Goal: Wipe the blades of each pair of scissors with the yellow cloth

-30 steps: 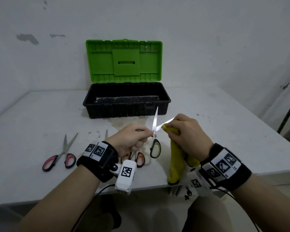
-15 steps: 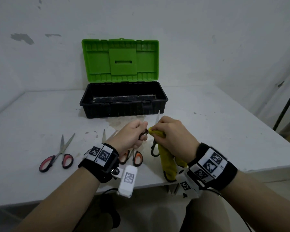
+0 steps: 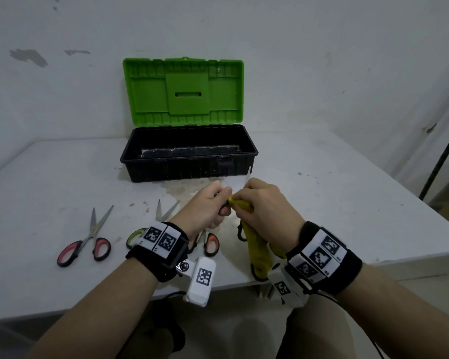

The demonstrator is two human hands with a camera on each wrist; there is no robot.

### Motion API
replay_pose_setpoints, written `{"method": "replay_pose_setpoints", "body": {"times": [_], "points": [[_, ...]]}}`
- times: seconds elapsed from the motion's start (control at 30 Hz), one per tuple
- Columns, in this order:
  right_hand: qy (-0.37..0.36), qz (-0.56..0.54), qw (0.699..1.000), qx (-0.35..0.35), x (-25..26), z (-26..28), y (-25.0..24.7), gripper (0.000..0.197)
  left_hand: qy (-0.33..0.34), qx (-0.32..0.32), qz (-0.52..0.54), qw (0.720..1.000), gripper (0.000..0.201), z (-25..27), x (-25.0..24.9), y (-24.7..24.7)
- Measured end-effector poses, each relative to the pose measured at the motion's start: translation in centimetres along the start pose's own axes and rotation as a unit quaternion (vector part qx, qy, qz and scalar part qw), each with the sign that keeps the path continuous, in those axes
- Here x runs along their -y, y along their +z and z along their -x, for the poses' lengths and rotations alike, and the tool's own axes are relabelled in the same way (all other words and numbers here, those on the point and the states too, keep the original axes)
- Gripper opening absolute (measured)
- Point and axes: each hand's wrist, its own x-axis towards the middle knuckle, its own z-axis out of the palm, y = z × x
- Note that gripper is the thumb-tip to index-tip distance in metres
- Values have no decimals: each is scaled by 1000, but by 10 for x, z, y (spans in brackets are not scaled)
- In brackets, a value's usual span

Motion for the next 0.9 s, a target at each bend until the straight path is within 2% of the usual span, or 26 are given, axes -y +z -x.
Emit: {"method": "replay_pose_setpoints", "body": {"times": [0.1, 0.2, 0.27, 0.4, 0.53, 0.6, 0.77, 0.9], "points": [[26, 0, 1000, 8, -3, 0, -3, 17, 2, -1, 1, 1000, 24, 1, 1, -2], [78, -9, 996, -31, -17, -2, -15, 14, 0, -20, 3, 1000, 26, 2, 1, -8], [88, -25, 995, -51, -22, -3, -23, 12, -1, -26, 0, 1000, 28, 1, 1, -12], [40, -26, 998, -36, -15, -5, -25, 11, 1, -21, -1, 1000, 23, -1, 1, -10], [9, -10, 1000, -6, -10, -7, -17, 19, 14, -6, -4, 1000, 31, 1, 0, -4], [-8, -1, 1000, 11, -8, -3, -14, 22, 16, -18, -7, 1000, 33, 3, 0, -5], [-44, -4, 996, 74, -4, 12, -14, 19, 10, -28, -46, 999, 23, 4, 3, -9], [-31, -12, 999, 27, -9, 1, -23, 20, 18, -21, -30, 999, 28, 3, 3, -5]]}}
